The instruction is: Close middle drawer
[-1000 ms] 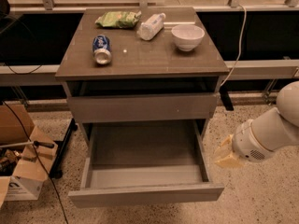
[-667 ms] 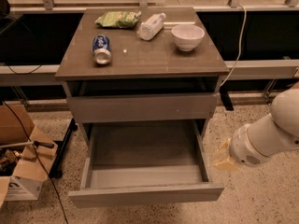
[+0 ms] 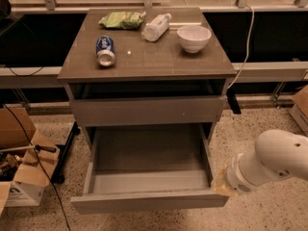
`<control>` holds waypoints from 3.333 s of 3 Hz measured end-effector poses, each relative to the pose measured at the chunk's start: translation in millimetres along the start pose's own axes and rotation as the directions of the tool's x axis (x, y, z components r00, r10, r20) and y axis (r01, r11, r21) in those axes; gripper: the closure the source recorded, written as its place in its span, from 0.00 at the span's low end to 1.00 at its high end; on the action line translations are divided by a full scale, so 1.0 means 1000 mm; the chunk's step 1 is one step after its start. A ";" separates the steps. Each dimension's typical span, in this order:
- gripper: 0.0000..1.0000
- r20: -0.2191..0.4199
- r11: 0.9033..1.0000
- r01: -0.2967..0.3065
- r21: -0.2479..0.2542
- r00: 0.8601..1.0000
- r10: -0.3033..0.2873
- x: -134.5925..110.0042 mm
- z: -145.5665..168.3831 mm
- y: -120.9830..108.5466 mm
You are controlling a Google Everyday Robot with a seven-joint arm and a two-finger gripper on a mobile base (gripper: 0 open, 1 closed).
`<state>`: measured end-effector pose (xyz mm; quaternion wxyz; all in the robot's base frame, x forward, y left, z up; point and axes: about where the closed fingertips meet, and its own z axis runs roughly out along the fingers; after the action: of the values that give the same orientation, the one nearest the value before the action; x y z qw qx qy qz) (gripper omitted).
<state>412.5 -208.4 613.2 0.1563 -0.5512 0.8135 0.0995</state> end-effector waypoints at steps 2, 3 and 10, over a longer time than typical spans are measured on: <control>1.00 0.037 0.987 -0.143 -0.078 0.989 0.146 0.073 0.099 -0.001; 1.00 0.052 0.971 -0.198 -0.131 0.977 0.206 0.097 0.138 0.003; 1.00 0.349 0.994 -0.023 -0.103 0.935 0.058 -0.036 0.233 -0.088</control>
Offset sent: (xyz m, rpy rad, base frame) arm -0.0137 -0.0441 -0.1700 0.1347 0.1462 -0.1631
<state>540.4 -132.6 410.4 0.2697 -0.5147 0.7780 0.2390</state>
